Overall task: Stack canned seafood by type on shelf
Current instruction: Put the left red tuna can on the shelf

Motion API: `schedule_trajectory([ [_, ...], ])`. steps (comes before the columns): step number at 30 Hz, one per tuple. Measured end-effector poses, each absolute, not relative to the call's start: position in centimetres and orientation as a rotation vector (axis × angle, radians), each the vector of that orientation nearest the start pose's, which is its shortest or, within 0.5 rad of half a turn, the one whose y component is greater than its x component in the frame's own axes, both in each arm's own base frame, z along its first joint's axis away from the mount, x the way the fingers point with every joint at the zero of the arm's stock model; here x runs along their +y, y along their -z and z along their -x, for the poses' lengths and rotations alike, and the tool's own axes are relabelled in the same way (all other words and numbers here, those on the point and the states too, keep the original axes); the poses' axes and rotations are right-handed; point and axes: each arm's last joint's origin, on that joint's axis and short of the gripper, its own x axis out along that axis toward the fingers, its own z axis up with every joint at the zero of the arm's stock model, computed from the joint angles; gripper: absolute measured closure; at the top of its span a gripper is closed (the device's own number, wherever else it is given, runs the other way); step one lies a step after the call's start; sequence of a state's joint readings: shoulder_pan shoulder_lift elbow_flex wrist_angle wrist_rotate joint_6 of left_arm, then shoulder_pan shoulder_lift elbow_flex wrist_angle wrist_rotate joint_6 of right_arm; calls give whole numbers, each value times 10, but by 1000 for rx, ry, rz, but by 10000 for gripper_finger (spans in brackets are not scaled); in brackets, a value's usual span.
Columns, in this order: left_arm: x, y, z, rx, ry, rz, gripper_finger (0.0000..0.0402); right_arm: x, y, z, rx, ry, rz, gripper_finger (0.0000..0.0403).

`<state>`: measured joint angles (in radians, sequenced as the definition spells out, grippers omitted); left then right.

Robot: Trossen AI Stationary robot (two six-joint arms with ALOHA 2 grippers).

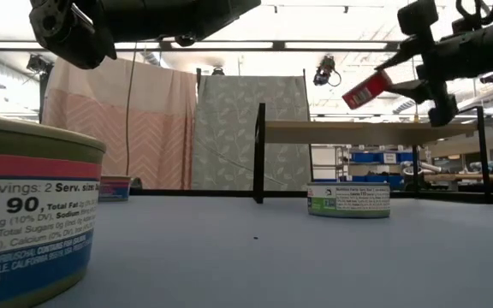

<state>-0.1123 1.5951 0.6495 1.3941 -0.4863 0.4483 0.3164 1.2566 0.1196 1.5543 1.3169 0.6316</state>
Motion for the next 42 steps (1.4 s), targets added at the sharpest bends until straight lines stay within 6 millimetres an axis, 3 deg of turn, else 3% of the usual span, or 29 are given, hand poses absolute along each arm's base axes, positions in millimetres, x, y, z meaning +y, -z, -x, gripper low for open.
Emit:
schedule_trajectory([
  [17,-20,-244,-302,-339,-455,-304,39,16,-162,-180,-706,947,-1033,249],
  [28,-21,-244,-302,-340,-454,-298,39,2,-161,-186,-682,906,-999,244],
  [42,-23,-244,-302,-341,-447,-296,39,1,-160,-188,-583,850,-897,200],
])
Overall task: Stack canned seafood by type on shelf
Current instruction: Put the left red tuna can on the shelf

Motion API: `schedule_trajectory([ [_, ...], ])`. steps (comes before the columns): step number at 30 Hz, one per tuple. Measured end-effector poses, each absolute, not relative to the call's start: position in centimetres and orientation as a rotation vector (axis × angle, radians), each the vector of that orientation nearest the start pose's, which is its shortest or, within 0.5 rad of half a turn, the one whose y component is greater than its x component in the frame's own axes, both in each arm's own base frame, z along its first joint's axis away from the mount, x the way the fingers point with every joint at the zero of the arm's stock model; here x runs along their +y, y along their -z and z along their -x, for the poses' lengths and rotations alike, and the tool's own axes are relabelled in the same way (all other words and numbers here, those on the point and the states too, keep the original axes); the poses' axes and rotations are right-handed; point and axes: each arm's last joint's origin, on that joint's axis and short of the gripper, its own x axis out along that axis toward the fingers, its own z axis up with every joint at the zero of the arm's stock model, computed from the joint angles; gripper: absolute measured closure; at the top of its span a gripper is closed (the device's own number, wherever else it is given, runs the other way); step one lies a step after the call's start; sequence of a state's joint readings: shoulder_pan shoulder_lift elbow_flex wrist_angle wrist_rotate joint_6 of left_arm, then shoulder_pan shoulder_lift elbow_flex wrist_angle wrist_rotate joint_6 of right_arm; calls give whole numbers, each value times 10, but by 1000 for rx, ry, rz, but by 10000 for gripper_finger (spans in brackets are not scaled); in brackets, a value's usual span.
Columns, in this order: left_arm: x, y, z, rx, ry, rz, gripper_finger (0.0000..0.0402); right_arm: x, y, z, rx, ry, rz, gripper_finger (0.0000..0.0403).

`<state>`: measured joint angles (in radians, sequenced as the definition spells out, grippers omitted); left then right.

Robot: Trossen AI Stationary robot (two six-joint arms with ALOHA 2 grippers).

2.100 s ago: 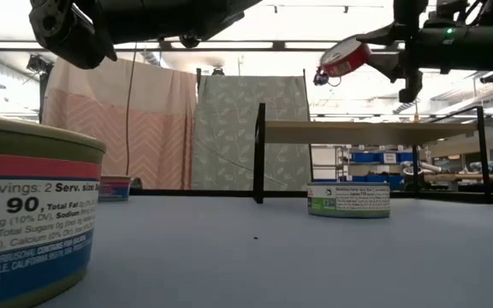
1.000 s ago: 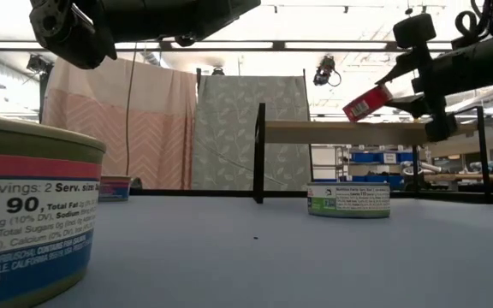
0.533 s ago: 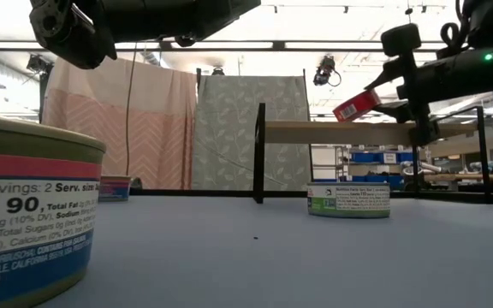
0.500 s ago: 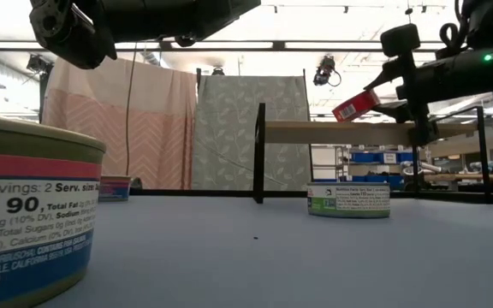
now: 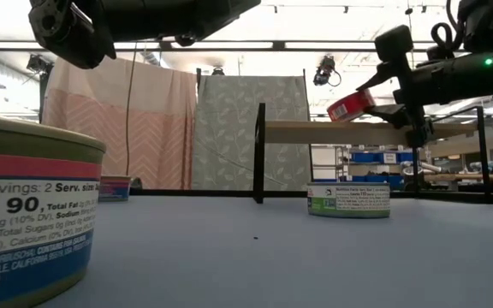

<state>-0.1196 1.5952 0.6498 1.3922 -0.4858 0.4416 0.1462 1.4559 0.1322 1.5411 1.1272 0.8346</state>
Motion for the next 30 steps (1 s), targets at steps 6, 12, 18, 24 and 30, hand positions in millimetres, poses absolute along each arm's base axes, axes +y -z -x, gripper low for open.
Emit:
schedule_trajectory([
  [6,-23,-244,-302,-338,-445,-297,39,-2,-161,-190,-561,758,-905,198],
  [12,-23,-244,-302,-338,-444,-297,39,-7,-159,-189,-539,742,-876,197],
  [18,-25,-244,-302,-335,-439,-297,39,-15,-151,-181,-508,698,-903,187],
  [24,-25,-243,-303,-328,-437,-299,39,-23,-150,-180,-503,670,-905,152],
  [30,-25,-242,-303,-315,-435,-304,39,-28,-151,-180,-503,608,-942,109],
])
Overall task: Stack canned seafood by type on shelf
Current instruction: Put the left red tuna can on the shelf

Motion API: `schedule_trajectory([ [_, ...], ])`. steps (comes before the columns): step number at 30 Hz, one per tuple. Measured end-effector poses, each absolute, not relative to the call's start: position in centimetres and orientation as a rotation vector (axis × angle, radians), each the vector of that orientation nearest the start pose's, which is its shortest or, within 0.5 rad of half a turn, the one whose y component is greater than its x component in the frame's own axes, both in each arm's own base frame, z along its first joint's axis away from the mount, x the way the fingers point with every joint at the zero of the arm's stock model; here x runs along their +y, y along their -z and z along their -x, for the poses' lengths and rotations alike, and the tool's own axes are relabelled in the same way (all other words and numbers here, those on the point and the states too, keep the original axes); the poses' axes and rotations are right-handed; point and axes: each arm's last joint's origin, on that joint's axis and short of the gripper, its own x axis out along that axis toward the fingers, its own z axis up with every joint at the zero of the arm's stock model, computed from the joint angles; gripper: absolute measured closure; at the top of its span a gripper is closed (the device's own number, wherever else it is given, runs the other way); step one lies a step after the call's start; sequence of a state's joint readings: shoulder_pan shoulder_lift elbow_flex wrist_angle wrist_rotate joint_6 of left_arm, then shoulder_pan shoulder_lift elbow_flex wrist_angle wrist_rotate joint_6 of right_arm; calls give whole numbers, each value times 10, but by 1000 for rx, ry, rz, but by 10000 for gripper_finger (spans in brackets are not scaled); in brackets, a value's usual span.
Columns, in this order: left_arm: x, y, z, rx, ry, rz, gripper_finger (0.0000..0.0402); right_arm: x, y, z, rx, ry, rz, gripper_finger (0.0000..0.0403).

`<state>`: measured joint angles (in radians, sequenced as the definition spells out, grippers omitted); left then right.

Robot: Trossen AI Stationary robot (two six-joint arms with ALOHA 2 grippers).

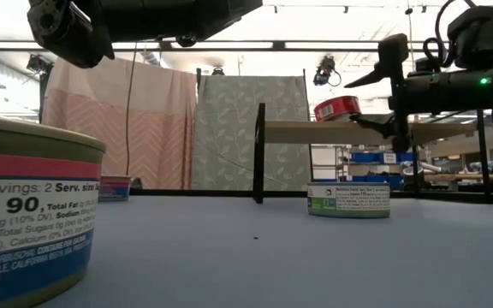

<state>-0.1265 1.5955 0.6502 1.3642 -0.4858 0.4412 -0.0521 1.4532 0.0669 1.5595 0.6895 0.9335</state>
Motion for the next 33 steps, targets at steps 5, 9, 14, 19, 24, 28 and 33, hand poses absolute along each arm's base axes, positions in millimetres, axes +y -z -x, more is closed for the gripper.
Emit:
schedule_trajectory([
  [5,-25,-242,-303,-315,-435,-304,39,-28,-151,-181,-518,584,-1002,102],
  [9,-25,-242,-303,-315,-435,-304,39,-27,-149,-182,-493,530,-1081,114],
  [14,-25,-242,-303,-314,-434,-304,39,-26,-148,-183,-498,512,-1157,126],
  [19,-25,-242,-303,-314,-434,-304,39,-26,-148,-183,-516,485,-1221,130],
  [24,-25,-242,-303,-314,-434,-304,39,-27,-146,-184,-481,453,-1255,133],
  [28,-25,-242,-303,-315,-433,-301,39,-30,-146,-183,-481,449,-1258,135],
  [33,-25,-242,-303,-316,-432,-297,39,-35,-146,-183,-488,430,-1299,135],
])
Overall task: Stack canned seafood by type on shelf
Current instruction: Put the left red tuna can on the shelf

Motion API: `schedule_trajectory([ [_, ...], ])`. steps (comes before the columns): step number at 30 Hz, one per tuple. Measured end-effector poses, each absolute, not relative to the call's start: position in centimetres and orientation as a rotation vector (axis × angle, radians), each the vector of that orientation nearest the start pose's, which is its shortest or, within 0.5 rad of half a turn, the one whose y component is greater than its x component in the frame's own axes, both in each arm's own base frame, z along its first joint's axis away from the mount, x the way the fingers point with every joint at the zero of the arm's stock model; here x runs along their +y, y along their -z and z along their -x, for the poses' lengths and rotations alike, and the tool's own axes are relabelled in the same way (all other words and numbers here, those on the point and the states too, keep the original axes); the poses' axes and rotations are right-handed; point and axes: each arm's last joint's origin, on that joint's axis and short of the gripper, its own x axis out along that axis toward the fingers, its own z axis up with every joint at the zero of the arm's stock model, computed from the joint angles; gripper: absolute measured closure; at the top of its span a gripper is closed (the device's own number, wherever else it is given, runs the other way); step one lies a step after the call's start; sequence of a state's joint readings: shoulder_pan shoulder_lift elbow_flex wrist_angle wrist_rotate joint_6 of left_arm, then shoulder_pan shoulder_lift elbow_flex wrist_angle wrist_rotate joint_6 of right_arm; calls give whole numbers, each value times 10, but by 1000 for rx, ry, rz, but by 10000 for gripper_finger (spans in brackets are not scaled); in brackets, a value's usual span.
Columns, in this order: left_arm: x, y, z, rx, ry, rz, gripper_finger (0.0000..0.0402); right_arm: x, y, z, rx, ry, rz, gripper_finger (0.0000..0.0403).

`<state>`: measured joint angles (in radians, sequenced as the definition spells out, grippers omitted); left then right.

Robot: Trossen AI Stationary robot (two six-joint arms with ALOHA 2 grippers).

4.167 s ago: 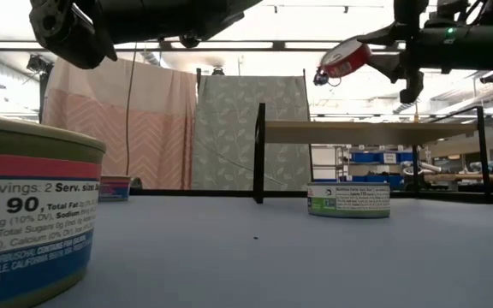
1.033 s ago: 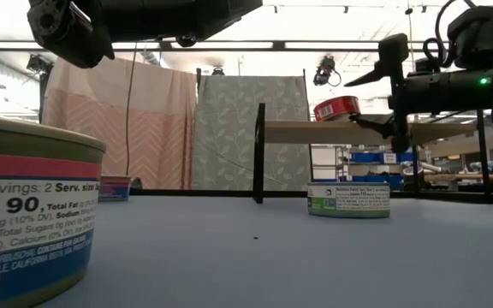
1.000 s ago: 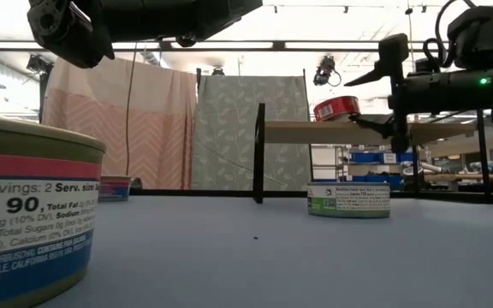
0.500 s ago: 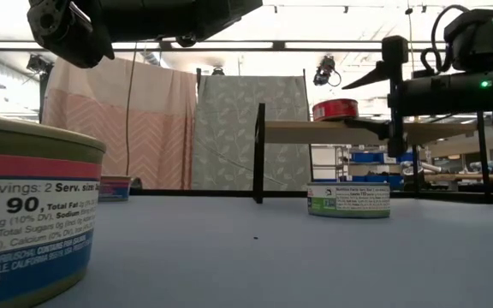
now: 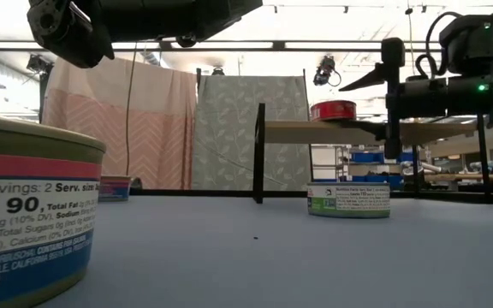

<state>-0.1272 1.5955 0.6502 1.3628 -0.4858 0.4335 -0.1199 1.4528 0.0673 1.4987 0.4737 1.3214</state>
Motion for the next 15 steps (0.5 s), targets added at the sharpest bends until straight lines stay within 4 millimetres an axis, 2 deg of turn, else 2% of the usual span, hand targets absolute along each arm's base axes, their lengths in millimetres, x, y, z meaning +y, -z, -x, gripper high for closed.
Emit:
schedule_trajectory([
  [15,-25,-242,-303,-316,-432,-296,39,-48,-142,-182,-402,386,-1348,136],
])
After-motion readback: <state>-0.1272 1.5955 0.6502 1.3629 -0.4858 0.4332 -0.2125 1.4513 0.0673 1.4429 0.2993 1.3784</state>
